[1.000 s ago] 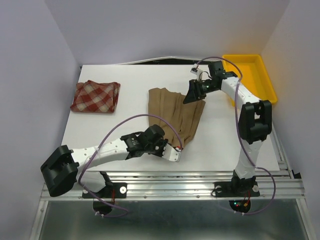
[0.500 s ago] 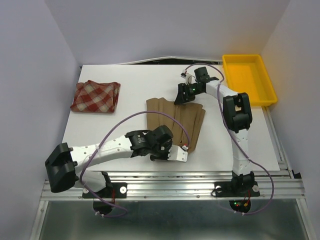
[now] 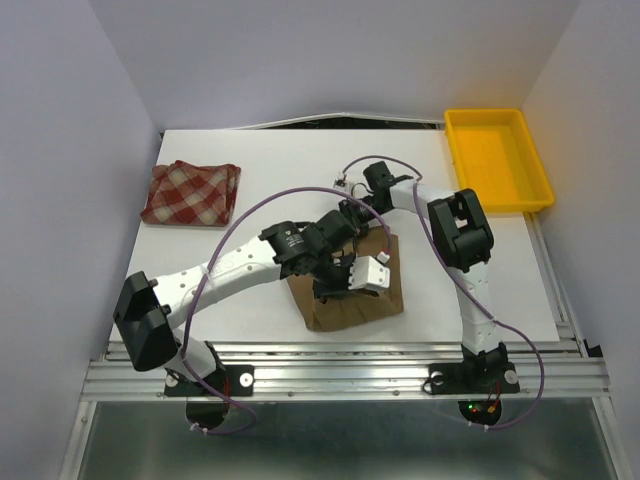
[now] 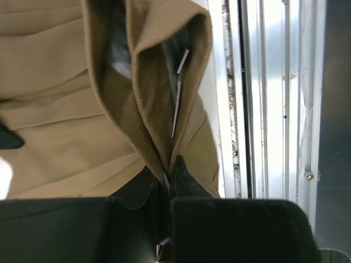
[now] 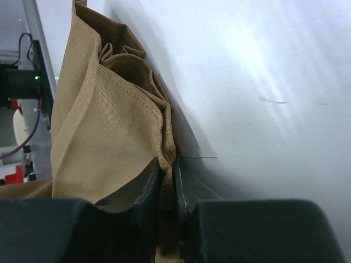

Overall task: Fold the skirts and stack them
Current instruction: Fold the skirt

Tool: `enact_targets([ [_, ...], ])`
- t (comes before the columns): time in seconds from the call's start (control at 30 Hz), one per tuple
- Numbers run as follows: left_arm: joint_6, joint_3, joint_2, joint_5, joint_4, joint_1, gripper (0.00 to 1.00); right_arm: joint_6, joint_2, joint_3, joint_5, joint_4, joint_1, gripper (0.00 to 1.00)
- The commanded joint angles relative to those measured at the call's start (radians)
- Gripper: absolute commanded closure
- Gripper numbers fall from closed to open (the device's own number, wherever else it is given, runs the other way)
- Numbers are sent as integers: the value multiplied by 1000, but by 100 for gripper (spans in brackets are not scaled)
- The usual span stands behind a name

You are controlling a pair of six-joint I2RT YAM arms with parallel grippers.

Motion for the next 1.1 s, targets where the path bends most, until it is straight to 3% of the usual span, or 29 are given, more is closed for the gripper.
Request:
enact_targets([
  [0.0,33,116,41,93,-69,113,100,-49,-51,-88,-48,-40,46,82],
  [0.4,161,188,209,118,-61,321,100,-37,-117,-220,-128,-5,109,86],
  [0.83,188,64,283,49,143,333,100,-1,-87,-163,-82,-7,109,80],
  [1.07,185,-22,246,-120,336,336,84,16,-71,-123,-24,-8,109,76],
])
